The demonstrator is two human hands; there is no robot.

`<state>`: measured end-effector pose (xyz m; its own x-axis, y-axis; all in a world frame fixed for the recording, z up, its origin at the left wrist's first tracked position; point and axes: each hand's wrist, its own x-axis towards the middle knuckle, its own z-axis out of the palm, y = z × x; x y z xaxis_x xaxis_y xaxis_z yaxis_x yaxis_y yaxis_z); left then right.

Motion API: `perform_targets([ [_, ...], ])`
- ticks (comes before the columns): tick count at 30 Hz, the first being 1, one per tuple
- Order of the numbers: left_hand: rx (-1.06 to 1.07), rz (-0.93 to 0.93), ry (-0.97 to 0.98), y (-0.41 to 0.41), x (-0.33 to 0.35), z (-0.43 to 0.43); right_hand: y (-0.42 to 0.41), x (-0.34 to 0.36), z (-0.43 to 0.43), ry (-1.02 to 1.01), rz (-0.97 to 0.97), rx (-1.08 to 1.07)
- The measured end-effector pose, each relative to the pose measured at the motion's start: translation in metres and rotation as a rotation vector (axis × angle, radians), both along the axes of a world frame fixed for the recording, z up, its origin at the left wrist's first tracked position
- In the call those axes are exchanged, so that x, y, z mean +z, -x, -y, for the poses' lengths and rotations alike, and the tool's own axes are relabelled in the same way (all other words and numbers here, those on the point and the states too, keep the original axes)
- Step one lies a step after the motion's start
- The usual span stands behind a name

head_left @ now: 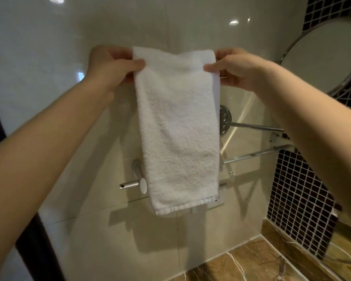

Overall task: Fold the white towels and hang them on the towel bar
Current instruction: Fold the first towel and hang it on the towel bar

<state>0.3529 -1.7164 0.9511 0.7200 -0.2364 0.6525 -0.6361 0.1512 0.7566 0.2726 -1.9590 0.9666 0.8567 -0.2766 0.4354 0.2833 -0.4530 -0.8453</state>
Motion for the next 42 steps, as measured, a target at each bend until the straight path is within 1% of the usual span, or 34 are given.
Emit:
perform_targets([
  [4, 0.024, 0.065, 0.019, 0.005, 0.025, 0.001, 0.0, 0.02, -0.002, 0.021, 0.055, 0.014],
  [7, 0.049, 0.134, 0.024, 0.005, 0.038, -0.004, -0.001, 0.029, -0.004, 0.0, 0.1, 0.044],
  [11, 0.055, 0.16, 0.017, 0.004, 0.039, -0.007, -0.004, 0.029, -0.003, 0.004, 0.091, 0.059],
  [13, 0.038, 0.133, -0.002, 0.005, 0.029, -0.005, -0.004, 0.021, -0.002, 0.031, 0.048, 0.069],
  [18, 0.022, -0.005, -0.054, -0.001, -0.008, 0.001, -0.002, -0.012, 0.008, 0.038, -0.071, 0.078],
  [22, -0.03, -0.093, -0.062, 0.003, -0.043, 0.006, 0.001, -0.041, 0.016, 0.052, -0.155, 0.068],
  [25, -0.056, -0.16, -0.084, 0.008, -0.071, 0.006, -0.001, -0.066, 0.021, -0.001, -0.188, 0.073],
  [27, -0.043, -0.215, -0.1, 0.01, -0.086, 0.005, -0.003, -0.084, 0.024, -0.005, -0.225, 0.081],
  [30, -0.003, -0.277, -0.132, 0.011, -0.108, 0.001, -0.005, -0.108, 0.027, 0.042, -0.29, 0.061],
  [36, 0.208, -0.223, -0.284, 0.002, -0.143, -0.004, -0.004, -0.146, 0.024, 0.068, -0.338, 0.074],
  [42, 0.276, -0.209, -0.407, -0.001, -0.161, -0.008, -0.006, -0.164, 0.023, 0.1, -0.323, 0.024],
])
